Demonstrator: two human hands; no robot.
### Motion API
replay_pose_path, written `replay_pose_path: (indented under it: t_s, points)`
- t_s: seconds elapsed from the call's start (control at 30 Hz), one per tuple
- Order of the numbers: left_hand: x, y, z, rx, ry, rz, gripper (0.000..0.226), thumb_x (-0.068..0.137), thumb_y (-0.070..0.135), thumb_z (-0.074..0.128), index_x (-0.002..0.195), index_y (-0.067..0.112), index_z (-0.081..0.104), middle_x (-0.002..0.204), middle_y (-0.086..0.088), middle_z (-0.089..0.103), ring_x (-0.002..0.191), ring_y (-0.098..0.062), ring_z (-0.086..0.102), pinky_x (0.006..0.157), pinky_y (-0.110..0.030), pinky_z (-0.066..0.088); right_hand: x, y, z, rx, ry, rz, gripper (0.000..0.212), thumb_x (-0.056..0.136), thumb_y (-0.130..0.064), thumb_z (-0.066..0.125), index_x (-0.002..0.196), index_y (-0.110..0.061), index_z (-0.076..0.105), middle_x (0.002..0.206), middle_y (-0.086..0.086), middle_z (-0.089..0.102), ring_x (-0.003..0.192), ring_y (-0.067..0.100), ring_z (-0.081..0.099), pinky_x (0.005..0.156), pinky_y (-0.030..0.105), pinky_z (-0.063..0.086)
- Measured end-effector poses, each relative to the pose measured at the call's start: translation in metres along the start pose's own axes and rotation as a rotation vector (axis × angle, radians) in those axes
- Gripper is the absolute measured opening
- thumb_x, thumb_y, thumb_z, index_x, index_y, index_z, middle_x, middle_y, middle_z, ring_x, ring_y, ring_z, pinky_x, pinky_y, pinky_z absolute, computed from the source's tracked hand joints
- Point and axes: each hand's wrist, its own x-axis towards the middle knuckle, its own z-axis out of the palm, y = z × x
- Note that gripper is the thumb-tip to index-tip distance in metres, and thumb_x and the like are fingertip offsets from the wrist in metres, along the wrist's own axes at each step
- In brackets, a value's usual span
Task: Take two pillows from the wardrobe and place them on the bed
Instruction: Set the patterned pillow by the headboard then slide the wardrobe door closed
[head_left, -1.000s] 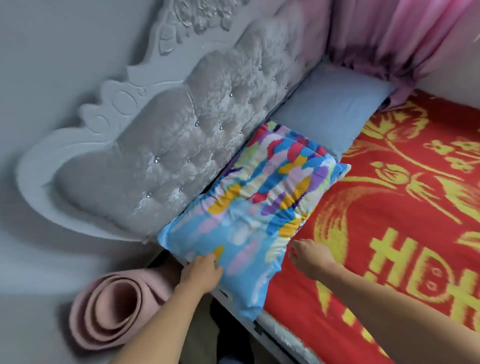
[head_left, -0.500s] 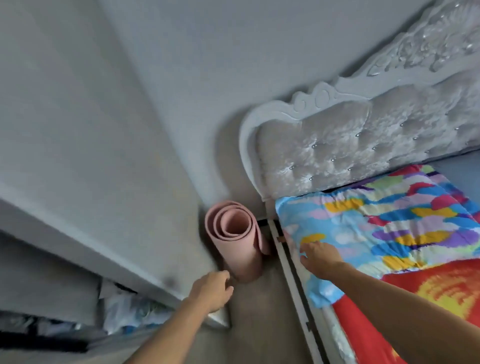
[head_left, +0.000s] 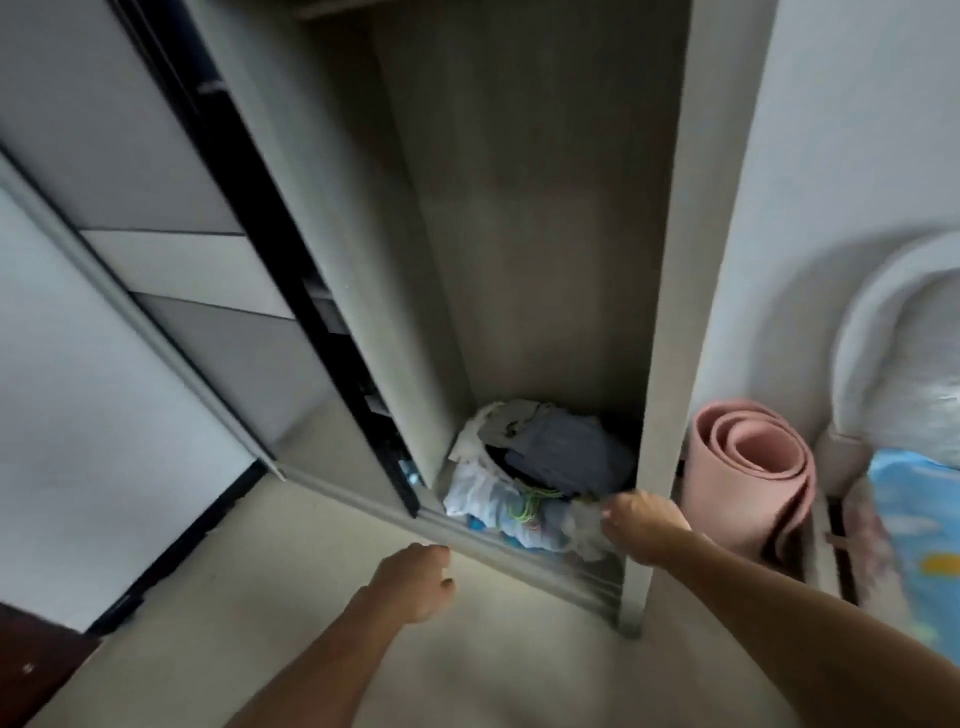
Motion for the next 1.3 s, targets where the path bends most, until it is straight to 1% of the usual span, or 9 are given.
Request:
replay_pose_path:
  t_s: [0.13,0.4,0.63,0.77,0.9,1.0,1.13,1.2,1.3]
  points:
    - [-0.012,-0.065,-0.009,-0.064,0.026,-0.115,0.042,0.09,0.039,0.049,0.128,0.023,0.05,0.131,-0.008,0.057,0.119,-0.025,0.054,0.098,-0.031,0.043,0.036,-0.077,-0.015,-0.106,0.015,-0.129,0.029,0.09,-0.036,0.048,0.114,-0.026,0.061,0.118,0.004,0.067,0.108,0.027,0.062,0.085,0.035,0.05]
    - [0.032,-0.159,-0.051,-0.165,0.088,-0.224,0.042,0.09,0.041,0.05,0.129,0.025,0.05,0.132,-0.005,0.055,0.12,-0.022,0.053,0.1,-0.03,0.041,0.15,-0.166,-0.035,-0.207,0.035,-0.291,0.031,0.094,-0.033,0.039,0.117,-0.025,0.059,0.121,0.008,0.065,0.109,0.03,0.061,0.087,0.036,0.048]
    - [0.111,-0.242,-0.131,-0.172,0.18,-0.288,0.039,0.093,0.042,0.047,0.128,0.026,0.05,0.131,-0.005,0.054,0.118,-0.022,0.053,0.099,-0.031,0.04,0.28,-0.239,-0.061,-0.234,0.028,-0.413,0.029,0.094,-0.031,0.04,0.115,-0.021,0.057,0.121,0.011,0.064,0.108,0.031,0.061,0.087,0.038,0.048]
    - [0.148,-0.28,-0.189,-0.204,0.294,-0.307,0.037,0.093,0.041,0.047,0.126,0.025,0.052,0.125,-0.007,0.059,0.113,-0.023,0.056,0.094,-0.033,0.044,0.342,-0.28,-0.096,-0.218,0.096,-0.498,0.026,0.094,-0.029,0.041,0.109,-0.019,0.059,0.117,0.008,0.064,0.105,0.028,0.062,0.084,0.036,0.049]
    - [0.174,-0.318,-0.243,-0.199,0.435,-0.298,0.033,0.092,0.04,0.049,0.12,0.023,0.056,0.116,-0.008,0.064,0.107,-0.026,0.059,0.089,-0.035,0.048,0.382,-0.324,-0.119,-0.313,0.191,-0.58,0.022,0.094,-0.025,0.045,0.11,-0.017,0.058,0.115,0.008,0.062,0.104,0.029,0.06,0.084,0.036,0.047]
    - [0.195,-0.346,-0.286,-0.216,0.544,-0.253,0.031,0.092,0.038,0.05,0.116,0.02,0.059,0.107,-0.009,0.069,0.105,-0.027,0.06,0.087,-0.034,0.049,0.405,-0.362,-0.132,-0.446,0.296,-0.667,0.022,0.091,-0.022,0.049,0.108,-0.015,0.06,0.112,0.009,0.062,0.104,0.028,0.057,0.089,0.038,0.043]
    - [0.227,-0.369,-0.347,-0.245,0.727,-0.121,0.026,0.093,0.037,0.051,0.103,0.018,0.065,0.09,-0.006,0.073,0.093,-0.028,0.064,0.08,-0.036,0.052,0.424,-0.408,-0.143,-0.592,0.48,-0.736,0.015,0.072,-0.036,0.067,0.08,-0.023,0.069,0.083,0.001,0.069,0.082,0.022,0.064,0.083,0.032,0.053]
    - [0.244,-0.375,-0.381,-0.239,0.852,-0.017,0.027,0.093,0.039,0.051,0.096,0.017,0.066,0.083,-0.008,0.072,0.087,-0.032,0.064,0.074,-0.038,0.052,0.438,-0.428,-0.142,-0.623,0.558,-0.786,0.017,0.071,-0.034,0.065,0.081,-0.022,0.071,0.086,0.001,0.069,0.09,0.024,0.064,0.09,0.038,0.052]
    - [0.265,-0.382,-0.431,-0.243,1.047,0.16,0.03,0.093,0.042,0.049,0.097,0.016,0.065,0.083,-0.007,0.072,0.083,-0.033,0.064,0.07,-0.039,0.052,0.46,-0.46,-0.144,-0.653,0.638,-0.789,0.019,0.071,-0.03,0.064,0.085,-0.02,0.072,0.101,0.006,0.068,0.109,0.029,0.059,0.103,0.049,0.044]
